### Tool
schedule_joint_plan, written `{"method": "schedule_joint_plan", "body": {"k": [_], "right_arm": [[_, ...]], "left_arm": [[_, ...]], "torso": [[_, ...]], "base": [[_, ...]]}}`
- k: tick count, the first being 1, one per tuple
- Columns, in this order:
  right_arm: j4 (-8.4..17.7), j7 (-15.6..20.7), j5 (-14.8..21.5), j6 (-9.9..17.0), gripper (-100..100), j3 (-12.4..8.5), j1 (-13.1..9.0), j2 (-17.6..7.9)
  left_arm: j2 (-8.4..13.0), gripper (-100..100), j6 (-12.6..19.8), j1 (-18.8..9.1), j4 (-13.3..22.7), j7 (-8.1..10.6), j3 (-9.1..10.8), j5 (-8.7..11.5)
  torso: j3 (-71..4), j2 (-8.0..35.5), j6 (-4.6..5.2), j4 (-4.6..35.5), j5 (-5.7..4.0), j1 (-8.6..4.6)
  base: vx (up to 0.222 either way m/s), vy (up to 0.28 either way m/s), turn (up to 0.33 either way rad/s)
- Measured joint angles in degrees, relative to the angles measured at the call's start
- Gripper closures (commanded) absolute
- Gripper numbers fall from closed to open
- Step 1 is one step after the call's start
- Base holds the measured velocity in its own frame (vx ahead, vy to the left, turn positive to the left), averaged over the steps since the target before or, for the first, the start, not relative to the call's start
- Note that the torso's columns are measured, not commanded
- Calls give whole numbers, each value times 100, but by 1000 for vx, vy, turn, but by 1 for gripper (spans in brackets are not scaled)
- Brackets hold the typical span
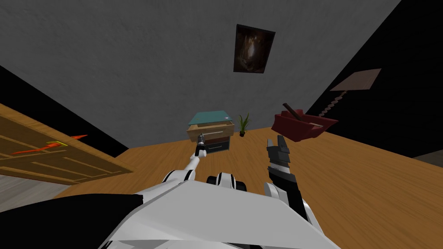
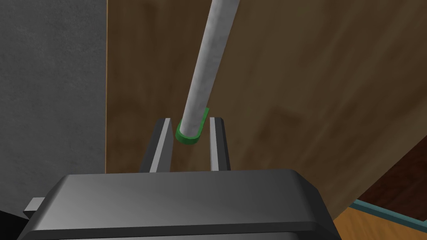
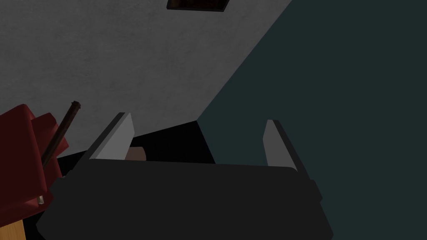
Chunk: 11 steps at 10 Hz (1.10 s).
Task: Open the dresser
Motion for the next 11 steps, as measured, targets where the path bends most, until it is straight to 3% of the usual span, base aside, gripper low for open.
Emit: {"method": "schedule_joint_plan", "body": {"k": [2,6,7,11], "right_arm": [[0,0,0,0,0,0,1,0],[0,0,0,0,0,1,-2,1],[0,0,0,0,0,1,-1,1],[0,0,0,0,0,0,2,0]], "left_arm": [[5,100,-36,-275,351,-32,65,1],[-15,100,-41,-315,385,-33,41,-11],[-38,-100,-28,-302,382,-39,33,-16],[70,-100,443,-539,175,-73,67,10]], "torso": [[-2,-10,10,4,-4,-8],[10,9,2,-3,5,3],[-3,-11,0,0,2,6],[-11,-22,-1,1,-2,6]], "base": [[-44,0,2],[-182,-51,20],[-119,-42,48],[-22,-18,35]]}}
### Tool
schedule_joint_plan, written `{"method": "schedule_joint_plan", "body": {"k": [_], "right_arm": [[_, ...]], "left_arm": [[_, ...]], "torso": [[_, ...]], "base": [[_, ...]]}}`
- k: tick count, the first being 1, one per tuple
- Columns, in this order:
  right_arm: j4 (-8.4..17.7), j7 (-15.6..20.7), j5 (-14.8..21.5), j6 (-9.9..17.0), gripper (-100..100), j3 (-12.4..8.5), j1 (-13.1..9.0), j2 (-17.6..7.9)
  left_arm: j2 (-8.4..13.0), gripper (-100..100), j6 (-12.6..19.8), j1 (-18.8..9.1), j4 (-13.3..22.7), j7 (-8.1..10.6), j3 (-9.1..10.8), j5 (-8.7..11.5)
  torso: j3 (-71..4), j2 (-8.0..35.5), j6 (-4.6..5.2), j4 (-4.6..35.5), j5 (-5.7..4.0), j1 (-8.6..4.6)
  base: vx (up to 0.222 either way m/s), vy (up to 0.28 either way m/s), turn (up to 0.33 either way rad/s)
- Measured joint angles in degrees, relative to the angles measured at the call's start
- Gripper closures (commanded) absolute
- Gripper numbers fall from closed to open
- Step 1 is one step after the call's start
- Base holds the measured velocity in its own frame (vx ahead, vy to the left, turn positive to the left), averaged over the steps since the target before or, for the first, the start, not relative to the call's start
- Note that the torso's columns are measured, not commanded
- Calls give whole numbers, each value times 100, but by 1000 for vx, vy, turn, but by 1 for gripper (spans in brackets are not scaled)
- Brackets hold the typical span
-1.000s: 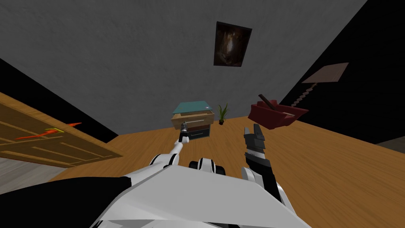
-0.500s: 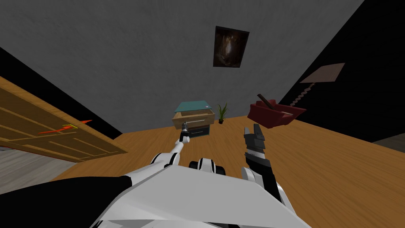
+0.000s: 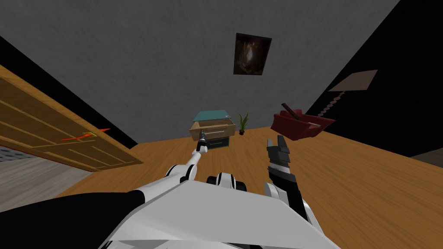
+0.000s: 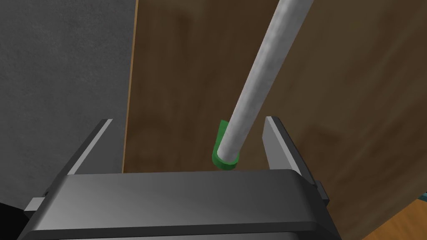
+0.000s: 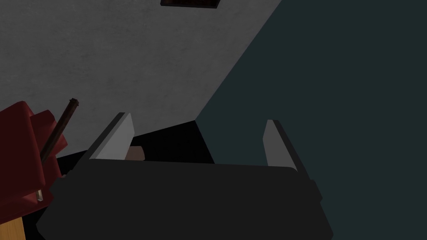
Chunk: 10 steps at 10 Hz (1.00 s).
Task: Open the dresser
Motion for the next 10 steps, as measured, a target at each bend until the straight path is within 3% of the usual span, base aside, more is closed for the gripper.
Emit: {"method": "schedule_joint_plan", "body": {"k": [2,4,5,10], "right_arm": [[0,0,0,0,0,0,-1,0],[0,0,0,0,0,0,-1,0],[0,0,0,0,0,0,-1,0],[0,0,0,0,0,0,0,0]], "left_arm": [[101,-100,45,-346,293,2,23,17],[103,-100,280,-371,113,-45,46,29],[103,0,312,-370,110,-49,48,30],[97,0,323,-354,125,-49,48,30]], "torso": [[16,26,0,5,0,-6],[19,30,0,16,-7,-12],[16,25,1,13,-6,-10],[10,16,0,3,0,-5]], "base": [[-42,-19,40],[-31,-17,10],[0,0,0],[0,0,0]]}}
